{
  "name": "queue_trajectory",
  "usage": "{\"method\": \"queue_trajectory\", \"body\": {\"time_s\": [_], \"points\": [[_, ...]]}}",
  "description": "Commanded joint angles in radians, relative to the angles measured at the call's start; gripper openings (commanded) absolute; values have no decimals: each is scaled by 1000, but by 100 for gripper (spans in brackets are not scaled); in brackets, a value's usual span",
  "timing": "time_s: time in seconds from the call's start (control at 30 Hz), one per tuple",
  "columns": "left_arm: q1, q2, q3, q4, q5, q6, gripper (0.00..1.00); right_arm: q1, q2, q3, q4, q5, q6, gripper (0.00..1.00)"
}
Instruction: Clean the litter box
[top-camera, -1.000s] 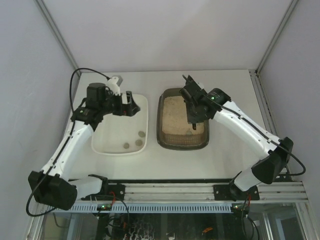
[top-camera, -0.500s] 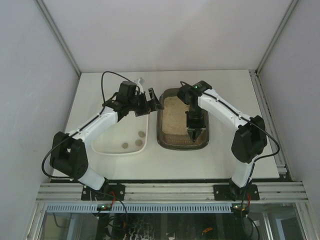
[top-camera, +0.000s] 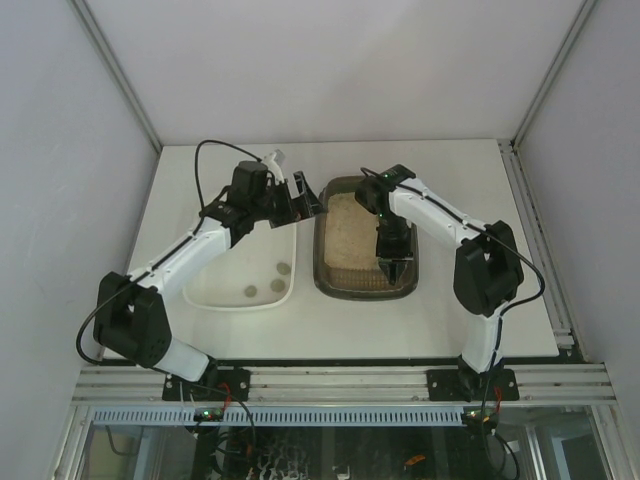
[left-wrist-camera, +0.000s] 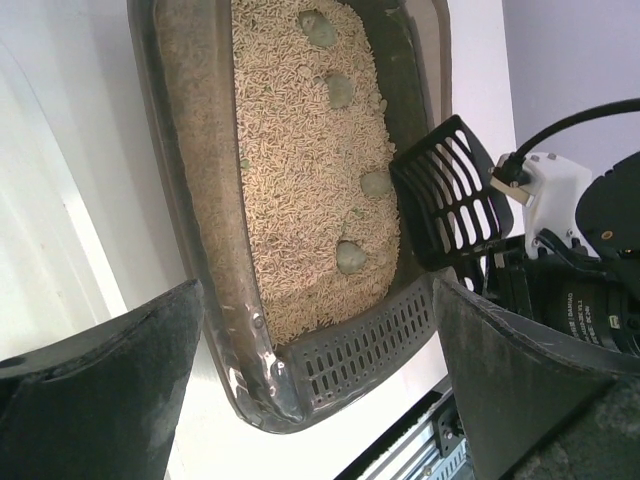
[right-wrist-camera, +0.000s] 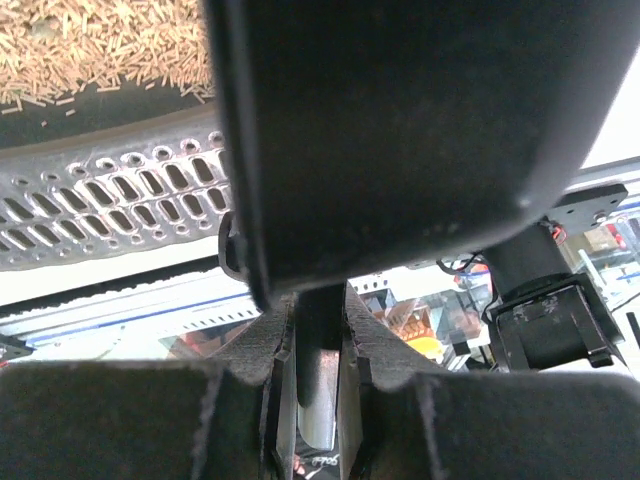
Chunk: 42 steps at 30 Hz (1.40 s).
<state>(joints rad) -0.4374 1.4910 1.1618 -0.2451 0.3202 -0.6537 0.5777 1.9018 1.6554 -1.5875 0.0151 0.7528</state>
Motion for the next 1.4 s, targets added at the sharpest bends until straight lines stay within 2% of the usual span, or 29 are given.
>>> {"method": "queue_trajectory", "body": {"time_s": [0.0,0.43,0.73,0.93,1.37], "points": [[2,-50,-38,27,3,32,100,-12,-4,3,-15,102,29,0],[2,-59,-48,19,9,30,100,-10,74,15,-14,133,6,0],[2,-52,-47,18,4,31,100,19,151,116,-13,-54,-48,0],[2,-49,-48,14,2,32,100,-13,182,226,-11,-182,-66,0],[3,-58,-37,-9,-19,60,100,-73,210,237,2,-248,-104,0]]}}
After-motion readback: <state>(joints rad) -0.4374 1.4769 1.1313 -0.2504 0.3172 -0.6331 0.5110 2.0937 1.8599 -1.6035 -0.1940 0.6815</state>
